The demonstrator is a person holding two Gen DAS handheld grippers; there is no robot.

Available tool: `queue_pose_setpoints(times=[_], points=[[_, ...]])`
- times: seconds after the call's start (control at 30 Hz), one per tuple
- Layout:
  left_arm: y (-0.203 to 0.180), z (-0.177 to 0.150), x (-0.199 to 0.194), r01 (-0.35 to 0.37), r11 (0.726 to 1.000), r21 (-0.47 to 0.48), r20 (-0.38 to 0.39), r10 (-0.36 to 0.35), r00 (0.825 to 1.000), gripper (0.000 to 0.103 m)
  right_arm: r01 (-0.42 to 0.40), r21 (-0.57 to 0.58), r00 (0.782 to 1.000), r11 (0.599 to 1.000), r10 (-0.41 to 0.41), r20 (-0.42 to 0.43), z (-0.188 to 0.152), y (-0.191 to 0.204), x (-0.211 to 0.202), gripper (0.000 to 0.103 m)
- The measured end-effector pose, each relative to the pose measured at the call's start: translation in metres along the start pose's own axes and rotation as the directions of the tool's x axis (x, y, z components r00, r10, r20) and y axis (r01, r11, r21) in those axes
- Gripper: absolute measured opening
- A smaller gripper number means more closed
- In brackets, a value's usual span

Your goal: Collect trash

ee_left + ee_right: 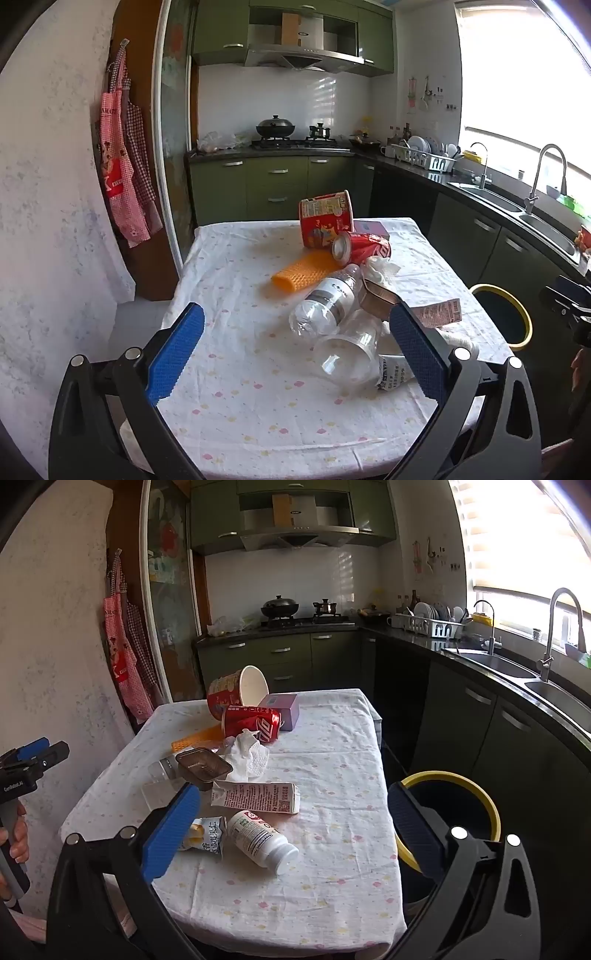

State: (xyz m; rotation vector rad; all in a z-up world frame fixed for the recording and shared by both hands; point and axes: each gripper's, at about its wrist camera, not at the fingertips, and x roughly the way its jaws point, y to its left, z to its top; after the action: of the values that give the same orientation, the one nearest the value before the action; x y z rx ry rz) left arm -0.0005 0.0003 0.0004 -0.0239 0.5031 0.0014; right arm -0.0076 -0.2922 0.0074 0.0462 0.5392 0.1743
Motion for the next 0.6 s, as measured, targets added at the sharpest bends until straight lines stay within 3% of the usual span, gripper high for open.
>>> queue_pose_setpoints(times=[0.6], points=[[-0.0029, -0.0035, 0.0079, 0.022, 1.0, 0.008, -0.035, -0.022, 0.999, 0.099, 0.005, -0.001, 1.0, 1.0, -0.005, -0.014, -0.001, -0.0004, 0.008, 0.097]])
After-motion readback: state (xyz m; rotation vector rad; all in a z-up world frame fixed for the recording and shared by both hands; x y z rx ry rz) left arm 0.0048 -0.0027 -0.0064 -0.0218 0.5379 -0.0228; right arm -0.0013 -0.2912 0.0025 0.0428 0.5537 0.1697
